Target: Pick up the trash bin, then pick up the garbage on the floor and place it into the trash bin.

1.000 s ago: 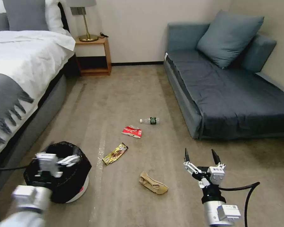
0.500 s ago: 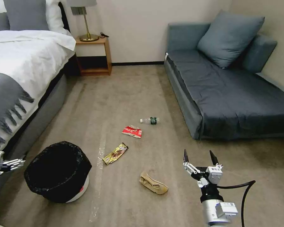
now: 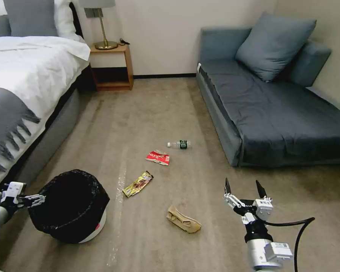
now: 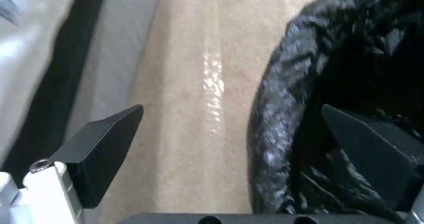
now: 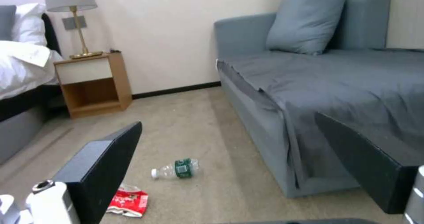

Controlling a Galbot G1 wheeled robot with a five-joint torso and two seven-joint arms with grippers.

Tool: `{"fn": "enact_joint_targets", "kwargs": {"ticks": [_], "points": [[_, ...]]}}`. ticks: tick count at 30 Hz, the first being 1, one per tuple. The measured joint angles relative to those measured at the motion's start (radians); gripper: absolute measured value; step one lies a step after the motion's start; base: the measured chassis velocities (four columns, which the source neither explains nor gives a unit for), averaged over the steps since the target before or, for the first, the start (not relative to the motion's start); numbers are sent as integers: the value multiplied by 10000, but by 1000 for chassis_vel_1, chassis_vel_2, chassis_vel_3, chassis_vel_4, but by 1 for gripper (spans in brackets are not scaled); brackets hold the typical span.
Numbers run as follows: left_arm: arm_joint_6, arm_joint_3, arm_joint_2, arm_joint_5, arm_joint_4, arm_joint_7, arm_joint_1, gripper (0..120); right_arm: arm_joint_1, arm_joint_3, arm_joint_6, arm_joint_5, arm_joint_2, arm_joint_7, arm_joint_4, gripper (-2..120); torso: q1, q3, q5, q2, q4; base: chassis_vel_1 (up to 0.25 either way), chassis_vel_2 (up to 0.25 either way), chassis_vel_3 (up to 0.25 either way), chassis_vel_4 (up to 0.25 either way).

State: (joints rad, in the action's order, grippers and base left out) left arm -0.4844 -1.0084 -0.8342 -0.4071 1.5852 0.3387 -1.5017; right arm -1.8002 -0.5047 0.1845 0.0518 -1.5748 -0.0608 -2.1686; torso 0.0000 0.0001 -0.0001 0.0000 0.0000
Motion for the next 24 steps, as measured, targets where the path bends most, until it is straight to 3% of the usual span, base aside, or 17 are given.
{"fn": "enact_joint_targets", "kwargs": {"ticks": [3,10,14,24], "points": [[-363,80,-237,83,-82,363,101,100,77,1,-20,-29,-33,-18,0,100,0,0,0,0,1,0,0,0,0],[-785,256,-522,-106,-540,476,411,98,79,8,-36,-69,-57,-42,-85,100,0,0,0,0,2,0,0,0,0],[-1238,294,-725,-624,-621,183,620,83,12,-59,-36,-49,-1,-93,-99,100,0,-1,2,0,-1,0,0,0,0],[-1502,288,-890,-687,-288,-151,545,48,0,0,2,-60,-8,-126,-74,100,0,-1,3,0,0,0,0,0,0]]}}
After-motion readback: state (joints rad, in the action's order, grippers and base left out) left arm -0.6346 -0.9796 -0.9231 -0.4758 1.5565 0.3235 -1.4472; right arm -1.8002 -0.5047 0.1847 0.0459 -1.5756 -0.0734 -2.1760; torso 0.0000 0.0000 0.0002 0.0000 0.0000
